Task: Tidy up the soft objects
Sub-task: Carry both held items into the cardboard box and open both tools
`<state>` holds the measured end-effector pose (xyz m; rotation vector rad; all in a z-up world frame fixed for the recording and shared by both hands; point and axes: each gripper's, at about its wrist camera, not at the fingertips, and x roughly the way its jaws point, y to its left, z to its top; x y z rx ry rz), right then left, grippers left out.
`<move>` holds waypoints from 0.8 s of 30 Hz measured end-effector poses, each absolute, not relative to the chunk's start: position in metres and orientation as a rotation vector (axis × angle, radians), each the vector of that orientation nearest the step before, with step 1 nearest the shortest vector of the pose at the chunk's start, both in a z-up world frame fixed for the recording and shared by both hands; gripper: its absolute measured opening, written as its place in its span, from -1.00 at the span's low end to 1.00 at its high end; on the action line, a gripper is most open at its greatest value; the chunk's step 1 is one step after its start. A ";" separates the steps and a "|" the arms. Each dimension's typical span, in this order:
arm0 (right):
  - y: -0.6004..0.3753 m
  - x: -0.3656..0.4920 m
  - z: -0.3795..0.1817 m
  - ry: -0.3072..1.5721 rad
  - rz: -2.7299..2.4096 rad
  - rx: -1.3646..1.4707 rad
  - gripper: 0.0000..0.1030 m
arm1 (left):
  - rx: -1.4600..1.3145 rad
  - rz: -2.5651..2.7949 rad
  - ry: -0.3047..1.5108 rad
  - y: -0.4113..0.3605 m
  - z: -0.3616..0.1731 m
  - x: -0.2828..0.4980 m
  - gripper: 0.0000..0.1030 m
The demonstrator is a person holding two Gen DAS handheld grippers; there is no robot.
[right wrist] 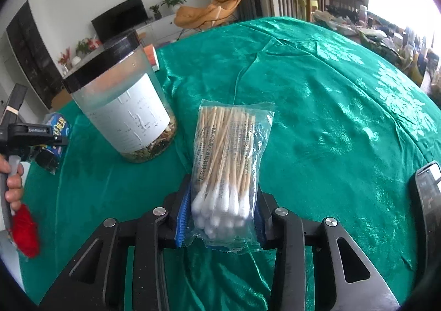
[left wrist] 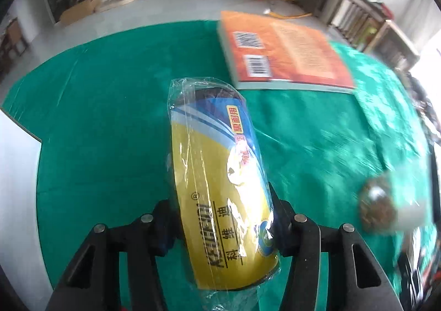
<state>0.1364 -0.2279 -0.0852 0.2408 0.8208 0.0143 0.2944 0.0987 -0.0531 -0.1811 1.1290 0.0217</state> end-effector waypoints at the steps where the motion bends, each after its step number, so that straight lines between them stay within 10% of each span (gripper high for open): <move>1: -0.227 0.131 -0.080 0.804 0.014 0.248 -0.25 | -0.175 -0.020 1.102 0.099 -0.041 0.275 0.04; 12: -0.126 0.022 0.034 0.572 0.273 0.174 -0.25 | -0.228 -0.055 0.895 0.225 0.077 0.063 0.05; 21: 0.076 -0.030 0.087 0.632 0.875 0.146 -0.25 | -0.271 0.342 0.886 0.378 0.061 -0.075 0.07; 24: 0.140 -0.040 0.083 0.668 1.019 0.079 -0.11 | -0.280 0.448 0.925 0.399 0.032 -0.087 0.59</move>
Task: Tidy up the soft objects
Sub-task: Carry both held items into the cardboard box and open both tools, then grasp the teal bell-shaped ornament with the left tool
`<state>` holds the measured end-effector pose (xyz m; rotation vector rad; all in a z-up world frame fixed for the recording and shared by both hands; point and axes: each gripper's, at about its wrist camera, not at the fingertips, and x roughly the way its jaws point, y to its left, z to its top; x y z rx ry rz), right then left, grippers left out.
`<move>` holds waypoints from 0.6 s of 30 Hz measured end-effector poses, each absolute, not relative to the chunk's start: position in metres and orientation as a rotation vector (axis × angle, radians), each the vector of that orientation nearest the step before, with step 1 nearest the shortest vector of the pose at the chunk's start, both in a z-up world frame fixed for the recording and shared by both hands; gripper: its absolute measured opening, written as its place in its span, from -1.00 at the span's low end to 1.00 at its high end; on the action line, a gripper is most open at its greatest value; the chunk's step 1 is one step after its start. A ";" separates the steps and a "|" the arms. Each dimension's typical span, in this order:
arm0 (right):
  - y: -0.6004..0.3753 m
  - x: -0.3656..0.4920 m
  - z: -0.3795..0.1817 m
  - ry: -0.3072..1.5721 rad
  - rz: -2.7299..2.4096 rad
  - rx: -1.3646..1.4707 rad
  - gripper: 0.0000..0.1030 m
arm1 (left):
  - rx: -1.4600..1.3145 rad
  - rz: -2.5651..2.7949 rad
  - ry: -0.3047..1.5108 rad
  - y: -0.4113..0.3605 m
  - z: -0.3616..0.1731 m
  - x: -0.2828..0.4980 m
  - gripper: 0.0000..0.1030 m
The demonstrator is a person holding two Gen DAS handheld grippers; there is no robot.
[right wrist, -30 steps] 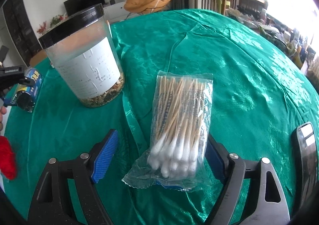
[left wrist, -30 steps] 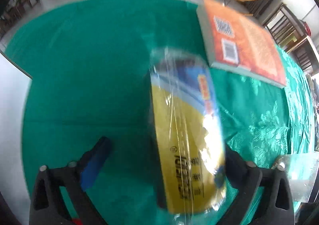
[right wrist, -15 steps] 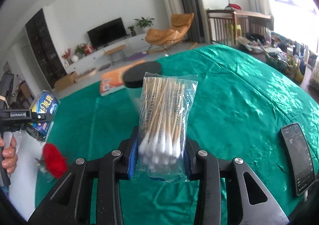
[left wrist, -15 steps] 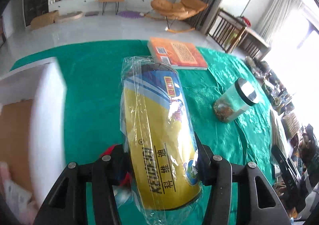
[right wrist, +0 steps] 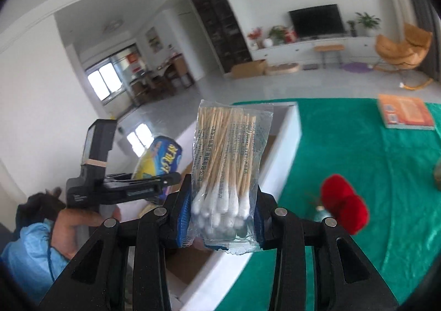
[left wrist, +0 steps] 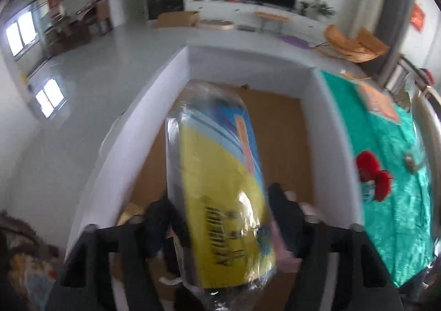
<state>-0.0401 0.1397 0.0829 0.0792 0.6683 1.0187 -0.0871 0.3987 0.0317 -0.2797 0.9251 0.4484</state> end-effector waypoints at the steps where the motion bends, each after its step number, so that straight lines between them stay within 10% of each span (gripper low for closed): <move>1: 0.156 -0.040 0.076 0.696 1.057 0.049 0.09 | -0.281 0.477 0.923 0.404 0.027 -0.091 0.79; 7: 0.145 -0.021 0.037 0.732 0.967 -0.023 0.43 | -0.227 0.488 0.763 0.372 0.039 -0.085 0.94; 18: -0.030 0.051 -0.066 0.715 0.283 -0.141 0.44 | -0.165 0.010 0.693 0.196 0.044 -0.034 0.95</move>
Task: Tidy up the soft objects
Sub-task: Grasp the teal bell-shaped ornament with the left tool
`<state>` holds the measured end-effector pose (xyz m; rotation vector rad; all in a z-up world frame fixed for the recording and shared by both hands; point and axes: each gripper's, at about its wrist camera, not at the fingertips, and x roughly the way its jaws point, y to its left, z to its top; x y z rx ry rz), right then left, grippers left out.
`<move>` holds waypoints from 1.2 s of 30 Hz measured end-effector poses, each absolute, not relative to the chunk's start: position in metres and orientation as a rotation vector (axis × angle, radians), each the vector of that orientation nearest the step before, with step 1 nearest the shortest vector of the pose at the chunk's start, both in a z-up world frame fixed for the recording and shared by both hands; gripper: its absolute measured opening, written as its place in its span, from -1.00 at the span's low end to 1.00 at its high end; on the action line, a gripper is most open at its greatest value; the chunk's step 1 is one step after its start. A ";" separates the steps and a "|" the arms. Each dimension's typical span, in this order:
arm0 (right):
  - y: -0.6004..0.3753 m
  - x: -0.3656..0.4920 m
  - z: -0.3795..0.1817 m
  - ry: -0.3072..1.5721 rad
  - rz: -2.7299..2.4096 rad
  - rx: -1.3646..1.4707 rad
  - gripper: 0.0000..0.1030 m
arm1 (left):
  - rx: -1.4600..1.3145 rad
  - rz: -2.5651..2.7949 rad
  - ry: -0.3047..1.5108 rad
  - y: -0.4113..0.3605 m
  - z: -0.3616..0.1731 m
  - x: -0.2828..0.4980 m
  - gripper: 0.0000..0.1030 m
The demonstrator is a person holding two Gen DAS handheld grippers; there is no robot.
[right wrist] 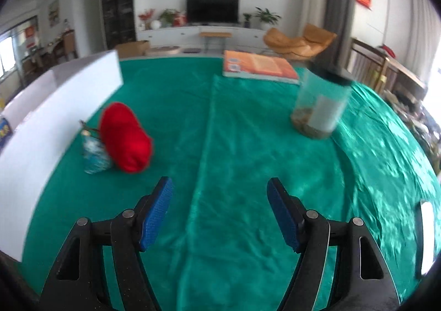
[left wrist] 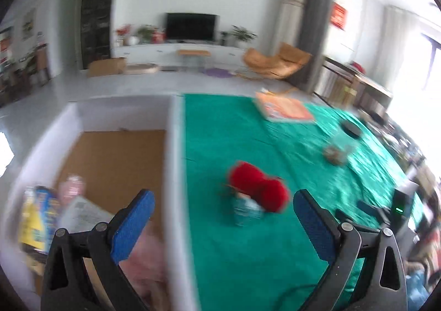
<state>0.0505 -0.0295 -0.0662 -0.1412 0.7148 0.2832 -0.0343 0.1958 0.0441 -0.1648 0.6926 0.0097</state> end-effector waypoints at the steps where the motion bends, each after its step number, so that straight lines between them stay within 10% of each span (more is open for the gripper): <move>1: -0.044 0.054 -0.076 0.731 0.247 -0.124 0.44 | -0.150 -0.038 0.718 0.177 0.038 -0.030 0.95; 9: -0.075 0.077 -0.096 0.868 0.134 -0.036 0.44 | -0.041 -0.177 0.905 0.080 -0.030 0.001 0.95; 36: -0.076 0.061 -0.100 0.873 0.132 -0.037 0.61 | -0.120 0.074 0.932 0.136 -0.055 -0.009 0.95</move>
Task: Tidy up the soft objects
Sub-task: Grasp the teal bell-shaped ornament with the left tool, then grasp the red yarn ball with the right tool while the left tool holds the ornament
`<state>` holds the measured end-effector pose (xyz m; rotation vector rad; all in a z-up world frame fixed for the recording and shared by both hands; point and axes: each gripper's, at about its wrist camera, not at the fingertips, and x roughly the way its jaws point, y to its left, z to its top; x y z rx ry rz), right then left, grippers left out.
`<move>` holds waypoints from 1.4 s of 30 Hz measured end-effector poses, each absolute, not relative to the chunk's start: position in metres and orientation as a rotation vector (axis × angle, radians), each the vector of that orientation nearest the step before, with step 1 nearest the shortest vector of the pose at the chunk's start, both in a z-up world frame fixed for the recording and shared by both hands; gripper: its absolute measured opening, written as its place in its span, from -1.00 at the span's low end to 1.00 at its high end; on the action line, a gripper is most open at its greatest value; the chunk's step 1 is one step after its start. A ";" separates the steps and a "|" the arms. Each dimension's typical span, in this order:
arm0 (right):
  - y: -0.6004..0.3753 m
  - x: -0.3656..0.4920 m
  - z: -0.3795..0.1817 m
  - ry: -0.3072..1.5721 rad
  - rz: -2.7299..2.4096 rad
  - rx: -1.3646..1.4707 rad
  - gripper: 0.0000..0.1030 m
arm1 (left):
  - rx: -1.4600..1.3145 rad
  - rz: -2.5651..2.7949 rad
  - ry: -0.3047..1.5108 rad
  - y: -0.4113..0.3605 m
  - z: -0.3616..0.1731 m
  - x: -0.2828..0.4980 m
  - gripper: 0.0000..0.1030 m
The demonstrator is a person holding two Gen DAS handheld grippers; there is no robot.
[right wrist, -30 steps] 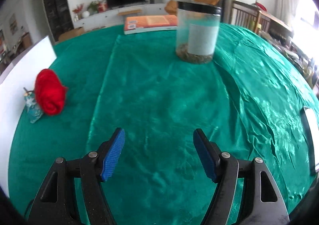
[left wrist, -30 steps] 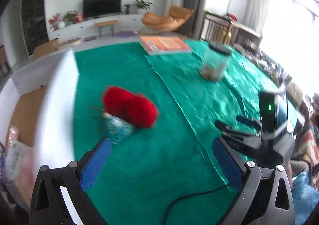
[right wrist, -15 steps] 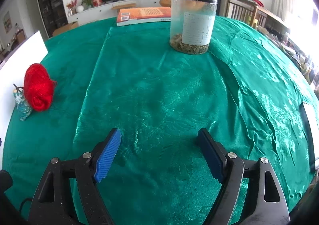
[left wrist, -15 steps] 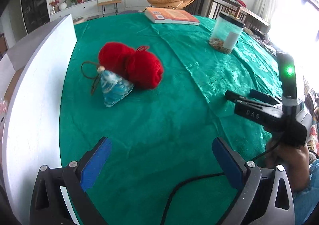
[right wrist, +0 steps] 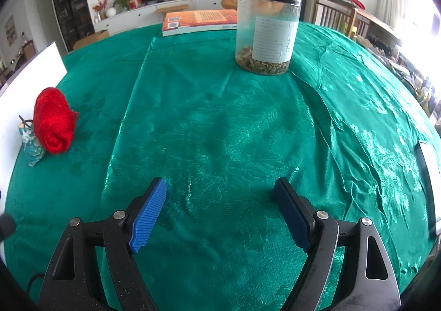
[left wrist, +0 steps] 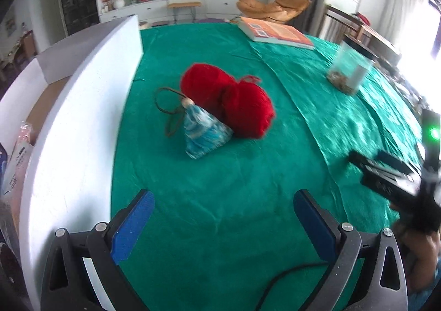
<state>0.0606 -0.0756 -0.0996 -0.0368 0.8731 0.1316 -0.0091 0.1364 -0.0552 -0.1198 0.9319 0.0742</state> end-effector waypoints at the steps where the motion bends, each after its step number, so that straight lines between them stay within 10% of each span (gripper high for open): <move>1: -0.076 0.061 -0.100 0.873 0.132 -0.037 0.61 | -0.118 0.110 0.926 0.139 -0.056 -0.005 0.95; 10: -0.075 0.061 -0.100 0.873 0.132 -0.037 0.62 | -0.091 0.277 0.881 0.152 -0.081 0.051 0.93; 12: -0.075 0.061 -0.100 0.873 0.131 -0.037 0.62 | -0.141 0.258 0.898 0.158 -0.089 0.063 0.61; 14: -0.075 0.061 -0.100 0.873 0.132 -0.037 0.62 | -0.132 0.243 0.886 0.158 -0.088 0.062 -0.20; 42: -0.074 0.058 -0.098 0.874 0.136 -0.038 0.65 | 0.046 0.003 0.923 0.107 -0.088 0.017 -0.19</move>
